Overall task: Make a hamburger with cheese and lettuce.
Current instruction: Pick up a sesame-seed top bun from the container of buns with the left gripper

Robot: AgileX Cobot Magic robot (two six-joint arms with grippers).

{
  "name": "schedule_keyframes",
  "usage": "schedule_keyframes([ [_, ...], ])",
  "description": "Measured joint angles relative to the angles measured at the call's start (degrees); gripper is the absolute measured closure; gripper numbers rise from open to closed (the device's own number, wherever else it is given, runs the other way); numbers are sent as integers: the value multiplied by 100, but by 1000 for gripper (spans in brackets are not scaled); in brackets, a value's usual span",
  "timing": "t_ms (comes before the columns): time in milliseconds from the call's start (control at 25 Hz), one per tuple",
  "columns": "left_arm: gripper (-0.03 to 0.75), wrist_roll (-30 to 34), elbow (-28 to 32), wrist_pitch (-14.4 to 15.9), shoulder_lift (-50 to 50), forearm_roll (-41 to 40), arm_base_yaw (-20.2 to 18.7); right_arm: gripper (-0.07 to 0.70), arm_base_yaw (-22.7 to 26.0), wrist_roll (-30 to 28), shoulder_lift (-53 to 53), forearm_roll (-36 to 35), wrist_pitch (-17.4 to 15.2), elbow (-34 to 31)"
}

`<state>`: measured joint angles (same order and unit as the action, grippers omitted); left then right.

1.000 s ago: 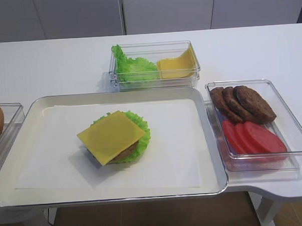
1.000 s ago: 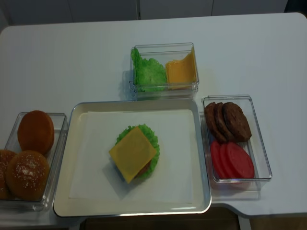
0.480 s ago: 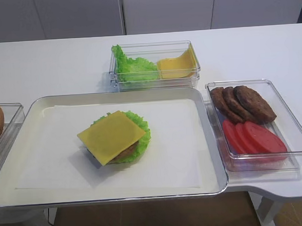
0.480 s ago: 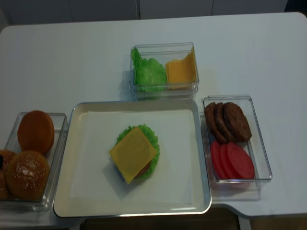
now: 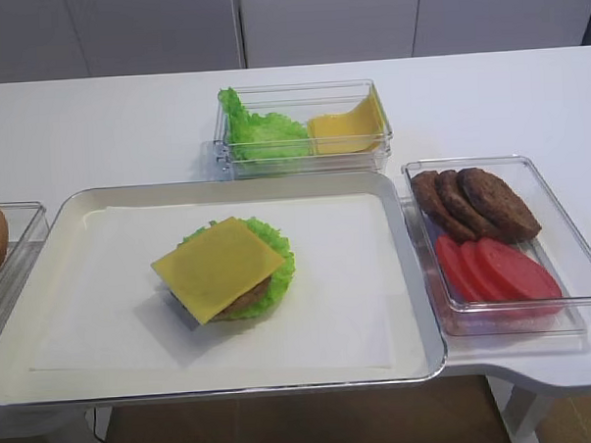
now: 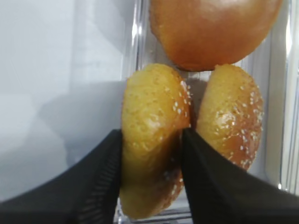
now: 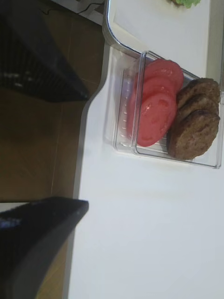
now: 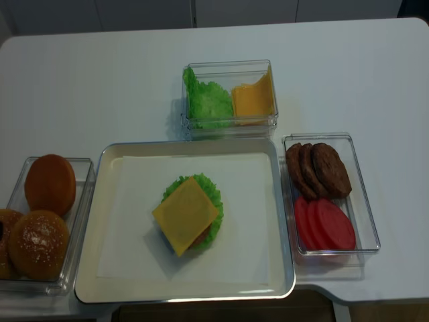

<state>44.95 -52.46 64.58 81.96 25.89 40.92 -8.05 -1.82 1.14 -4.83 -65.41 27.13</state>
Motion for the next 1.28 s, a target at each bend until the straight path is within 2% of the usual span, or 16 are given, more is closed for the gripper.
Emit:
schedule_keyframes([
  [240, 469, 0, -9, 97, 0, 102, 0, 153, 0, -11, 0, 0, 0, 0],
  [680, 491, 0, -23, 112, -24, 115, 0, 153, 0, -11, 0, 0, 0, 0],
  [920, 529, 0, -291, 20, -145, 72, 0, 153, 0, -11, 0, 0, 0, 0],
  [1120, 535, -21, -442, 31, -302, 340, 0, 153, 0, -11, 0, 0, 0, 0],
  [1280, 535, -21, -577, 161, -454, 456, 0, 153, 0, -11, 0, 0, 0, 0],
])
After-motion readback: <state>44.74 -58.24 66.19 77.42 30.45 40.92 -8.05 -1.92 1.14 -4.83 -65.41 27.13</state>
